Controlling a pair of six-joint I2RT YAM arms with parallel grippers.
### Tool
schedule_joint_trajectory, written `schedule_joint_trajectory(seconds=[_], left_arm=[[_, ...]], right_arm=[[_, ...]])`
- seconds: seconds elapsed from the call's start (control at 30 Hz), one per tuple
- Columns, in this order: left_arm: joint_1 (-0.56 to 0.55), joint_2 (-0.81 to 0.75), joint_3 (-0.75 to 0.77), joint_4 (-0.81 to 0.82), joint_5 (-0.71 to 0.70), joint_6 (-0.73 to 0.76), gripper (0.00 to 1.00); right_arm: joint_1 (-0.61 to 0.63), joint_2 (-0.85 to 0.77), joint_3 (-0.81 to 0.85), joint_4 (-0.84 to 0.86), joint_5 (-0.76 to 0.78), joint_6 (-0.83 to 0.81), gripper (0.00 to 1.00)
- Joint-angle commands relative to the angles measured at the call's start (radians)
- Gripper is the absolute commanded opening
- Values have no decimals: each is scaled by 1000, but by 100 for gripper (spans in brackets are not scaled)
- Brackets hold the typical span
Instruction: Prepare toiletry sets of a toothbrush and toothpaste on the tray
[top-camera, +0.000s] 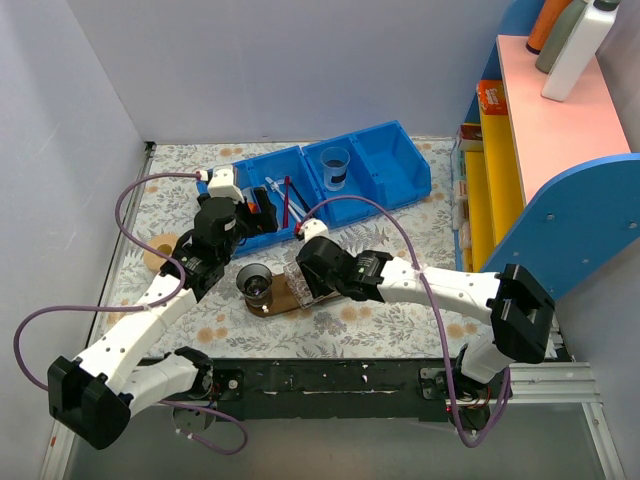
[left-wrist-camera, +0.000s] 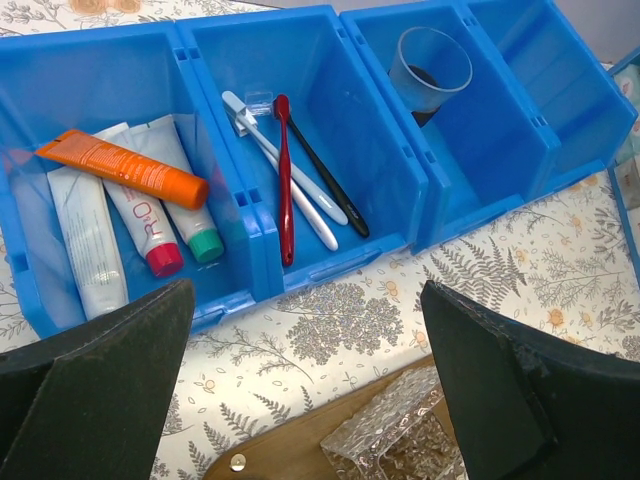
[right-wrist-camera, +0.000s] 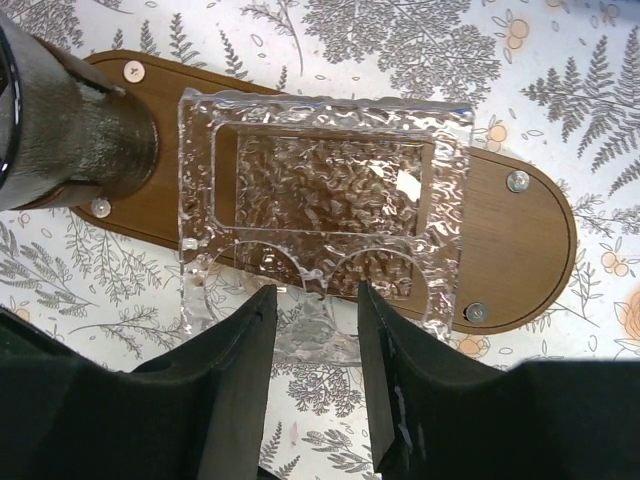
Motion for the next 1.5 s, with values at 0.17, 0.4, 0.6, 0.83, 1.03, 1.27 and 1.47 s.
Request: schedule_joint_trajectory(seconds=[0.17,0.4,0.6,0.83,1.03,1.27,1.47], left_arm=[[10,-50,-23,40,-20,37,98],[15,-50,-28,40,-15,40,98],[18,-53,-29,43,-3,37,98],[19,-56,-32,43,12,31,98],[21,-62,-39,46,28,29,98],[21,-59,-43,49,61,20,98],[21,-51,-45,49,92,17,98]], right_arm=[[1,49,103,-78,58,18,39],[5,61,123,-87,44,29,25],[11,75,151,-107,52,73,8],[22,124,229,-182,113,161,1],[28,143,246,-211,151,257,1],[37,161,258,-204,183,363,1],[60,198,303,-237,231,414,1]])
